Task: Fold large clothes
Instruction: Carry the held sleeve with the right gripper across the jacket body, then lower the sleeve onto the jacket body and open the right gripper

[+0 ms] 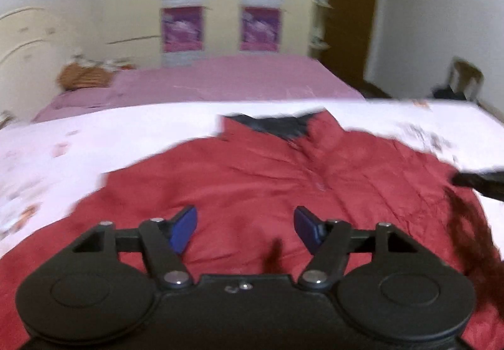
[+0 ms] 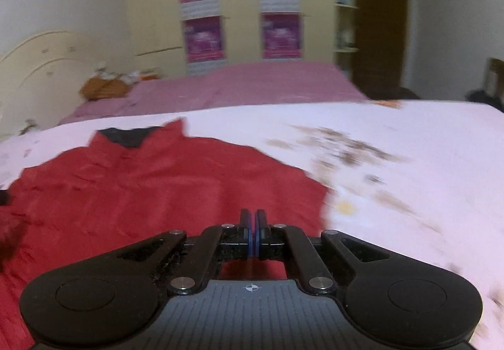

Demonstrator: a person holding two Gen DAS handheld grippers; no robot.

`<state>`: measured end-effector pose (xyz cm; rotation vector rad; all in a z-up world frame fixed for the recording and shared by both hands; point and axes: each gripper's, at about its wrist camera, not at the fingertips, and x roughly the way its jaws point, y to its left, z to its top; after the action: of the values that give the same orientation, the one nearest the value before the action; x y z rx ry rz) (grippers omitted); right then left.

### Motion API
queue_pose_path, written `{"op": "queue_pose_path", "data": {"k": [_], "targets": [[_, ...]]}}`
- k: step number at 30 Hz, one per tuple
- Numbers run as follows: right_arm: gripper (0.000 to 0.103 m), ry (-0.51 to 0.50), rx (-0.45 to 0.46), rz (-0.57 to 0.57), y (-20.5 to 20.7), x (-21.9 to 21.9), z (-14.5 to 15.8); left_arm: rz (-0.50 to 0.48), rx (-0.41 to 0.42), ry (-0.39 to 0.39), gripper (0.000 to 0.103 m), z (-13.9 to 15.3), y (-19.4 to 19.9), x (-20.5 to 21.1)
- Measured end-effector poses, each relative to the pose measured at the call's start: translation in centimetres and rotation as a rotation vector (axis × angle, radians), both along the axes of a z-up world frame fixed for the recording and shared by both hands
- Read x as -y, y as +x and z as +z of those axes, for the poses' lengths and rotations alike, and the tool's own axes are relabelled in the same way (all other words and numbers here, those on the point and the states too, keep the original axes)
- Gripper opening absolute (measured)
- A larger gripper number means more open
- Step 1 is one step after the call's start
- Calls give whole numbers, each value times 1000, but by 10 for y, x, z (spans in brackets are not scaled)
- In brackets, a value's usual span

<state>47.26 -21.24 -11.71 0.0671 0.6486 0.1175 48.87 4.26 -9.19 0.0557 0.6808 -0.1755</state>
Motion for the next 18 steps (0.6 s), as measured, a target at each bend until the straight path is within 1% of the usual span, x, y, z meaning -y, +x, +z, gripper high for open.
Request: {"op": "queue_pose_path", "data": {"k": [2, 3, 5, 6, 8, 10, 11, 12, 15, 17, 18], "targets": [[1, -24, -10, 83, 13, -19, -7, -22, -21, 34, 64, -12, 13, 13], [1, -34, -17, 116, 18, -26, -12, -14, -34, 45, 64, -19, 18, 12], [1, -61, -29, 134, 25, -27, -22, 26, -59, 63, 64, -31, 20, 2], [1, -75, -31, 113, 28, -20, -25, 50, -59, 68, 64, -34, 18, -6], [1, -103, -39, -8, 34, 8, -30, 81, -64, 55, 65, -38, 15, -20], [1, -83, -87, -150, 44, 44, -38, 90, -70, 57, 66, -40, 16, -26], [1, -67, -110, -177, 49, 56, -43, 88, -73, 53, 66, -41, 17, -28], [1, -45, -114, -165, 51, 63, -47, 89, -74, 54, 67, -41, 17, -28], [1, -103, -112, -131, 52, 56, -45, 87, -75, 64, 68, -40, 16, -27], [2, -86, -115, -139, 47, 57, -41, 92, -78, 57, 64, -32, 14, -27], [2, -66, -109, -147, 42, 59, -36, 85, -61, 53, 64, -25, 8, -26]]}}
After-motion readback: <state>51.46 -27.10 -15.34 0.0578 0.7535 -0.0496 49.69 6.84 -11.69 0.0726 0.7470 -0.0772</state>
